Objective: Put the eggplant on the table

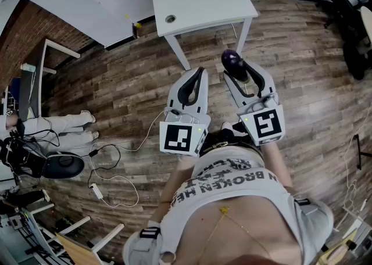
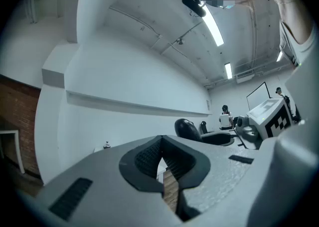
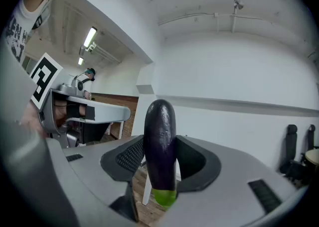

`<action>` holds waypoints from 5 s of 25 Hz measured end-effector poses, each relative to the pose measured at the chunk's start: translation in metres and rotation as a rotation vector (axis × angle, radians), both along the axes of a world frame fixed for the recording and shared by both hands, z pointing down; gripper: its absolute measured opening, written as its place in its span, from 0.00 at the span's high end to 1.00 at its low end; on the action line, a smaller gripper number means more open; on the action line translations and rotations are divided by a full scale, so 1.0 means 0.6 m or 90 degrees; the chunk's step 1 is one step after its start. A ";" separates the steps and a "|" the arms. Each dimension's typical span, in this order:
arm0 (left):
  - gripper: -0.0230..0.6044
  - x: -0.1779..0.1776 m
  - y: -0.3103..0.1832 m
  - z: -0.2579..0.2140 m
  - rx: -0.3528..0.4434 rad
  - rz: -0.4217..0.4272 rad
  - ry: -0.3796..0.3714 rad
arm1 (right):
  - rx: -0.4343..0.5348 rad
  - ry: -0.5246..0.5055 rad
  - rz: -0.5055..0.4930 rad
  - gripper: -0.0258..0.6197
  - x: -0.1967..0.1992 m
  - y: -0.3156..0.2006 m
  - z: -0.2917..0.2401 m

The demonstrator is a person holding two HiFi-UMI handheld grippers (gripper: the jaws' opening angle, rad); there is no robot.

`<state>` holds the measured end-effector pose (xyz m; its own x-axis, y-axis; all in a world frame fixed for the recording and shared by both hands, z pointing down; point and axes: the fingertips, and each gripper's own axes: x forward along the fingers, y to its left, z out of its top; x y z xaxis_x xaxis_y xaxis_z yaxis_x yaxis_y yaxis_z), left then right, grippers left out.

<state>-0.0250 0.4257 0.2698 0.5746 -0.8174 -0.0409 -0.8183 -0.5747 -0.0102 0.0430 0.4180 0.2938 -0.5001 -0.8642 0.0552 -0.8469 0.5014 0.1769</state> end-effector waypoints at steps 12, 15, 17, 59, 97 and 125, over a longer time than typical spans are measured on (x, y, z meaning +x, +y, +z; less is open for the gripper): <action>0.96 0.052 0.005 0.025 -0.006 -0.029 -0.014 | 0.005 -0.019 -0.017 0.65 0.064 -0.012 0.006; 0.96 0.050 -0.017 0.029 -0.009 -0.033 -0.033 | 0.003 -0.015 -0.020 0.65 0.063 -0.032 0.006; 0.96 0.049 -0.038 0.032 -0.013 -0.031 -0.032 | 0.001 -0.012 -0.015 0.65 0.064 -0.049 0.009; 0.96 -0.111 -0.416 0.073 -0.059 0.090 -0.003 | -0.015 0.038 0.031 0.65 -0.152 -0.403 0.035; 0.96 0.115 -0.817 0.070 -0.066 -0.018 -0.044 | -0.014 -0.004 -0.088 0.65 0.061 -0.817 0.035; 0.96 0.002 -0.989 0.091 -0.078 0.066 -0.040 | -0.039 -0.009 -0.017 0.65 -0.041 -0.979 0.056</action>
